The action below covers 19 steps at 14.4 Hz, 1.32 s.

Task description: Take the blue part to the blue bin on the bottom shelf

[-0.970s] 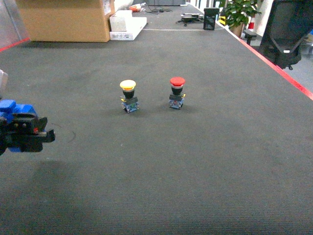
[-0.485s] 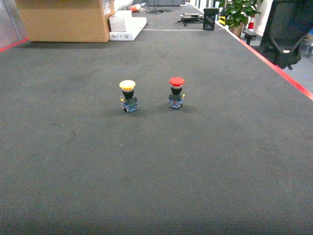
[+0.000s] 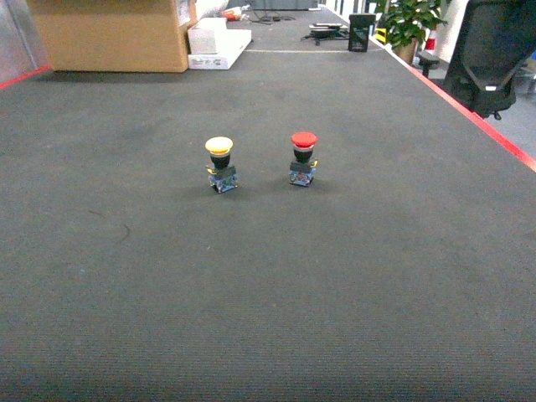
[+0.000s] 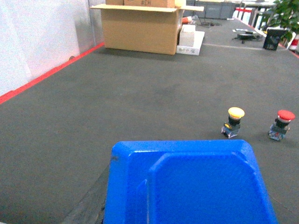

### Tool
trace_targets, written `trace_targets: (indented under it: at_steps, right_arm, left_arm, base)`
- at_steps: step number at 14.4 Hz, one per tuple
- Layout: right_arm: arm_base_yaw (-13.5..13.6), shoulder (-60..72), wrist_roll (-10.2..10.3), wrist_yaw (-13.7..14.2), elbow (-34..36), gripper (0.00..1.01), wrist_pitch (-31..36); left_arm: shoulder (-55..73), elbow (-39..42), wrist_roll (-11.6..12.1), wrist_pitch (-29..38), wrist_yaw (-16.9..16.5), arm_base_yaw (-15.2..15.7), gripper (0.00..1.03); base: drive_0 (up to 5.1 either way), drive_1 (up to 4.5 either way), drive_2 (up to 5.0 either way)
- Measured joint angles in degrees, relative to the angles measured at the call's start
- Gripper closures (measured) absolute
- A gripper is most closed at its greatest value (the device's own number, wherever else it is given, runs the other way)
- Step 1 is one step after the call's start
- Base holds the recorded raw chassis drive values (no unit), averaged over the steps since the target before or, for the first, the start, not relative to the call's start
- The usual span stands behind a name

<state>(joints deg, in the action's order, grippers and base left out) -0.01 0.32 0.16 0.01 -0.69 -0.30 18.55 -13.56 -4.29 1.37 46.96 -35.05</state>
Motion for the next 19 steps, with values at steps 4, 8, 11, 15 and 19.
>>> trace_targets:
  at_steps: [4, 8, 11, 15, 19]
  right_arm:
    - [0.0, 0.0, 0.0, 0.0, 0.0, 0.03, 0.0]
    - [0.0, 0.0, 0.0, 0.0, 0.0, 0.03, -0.1]
    - [0.0, 0.0, 0.0, 0.0, 0.0, 0.03, 0.2]
    - [0.0, 0.0, 0.0, 0.0, 0.0, 0.03, 0.0]
    - [0.0, 0.0, 0.0, 0.0, 0.0, 0.03, 0.0]
  left_arm:
    - [0.1, -0.3, 0.0, 0.0, 0.0, 0.0, 0.60]
    - [0.3, -0.2, 0.0, -0.1, 0.0, 0.0, 0.60]
    - [-0.1, -0.2, 0.0, 0.2, 0.0, 0.0, 0.60]
    - [0.0, -0.3, 0.0, 0.0, 0.0, 0.0, 0.60]
    - [0.0, -0.3, 0.0, 0.1, 0.0, 0.0, 0.60]
  base:
    - [0.0, 0.00, 0.0]
    - [0.0, 0.00, 0.0]
    - [0.0, 0.00, 0.0]
    - [0.0, 0.00, 0.0]
    - [0.0, 0.00, 0.0]
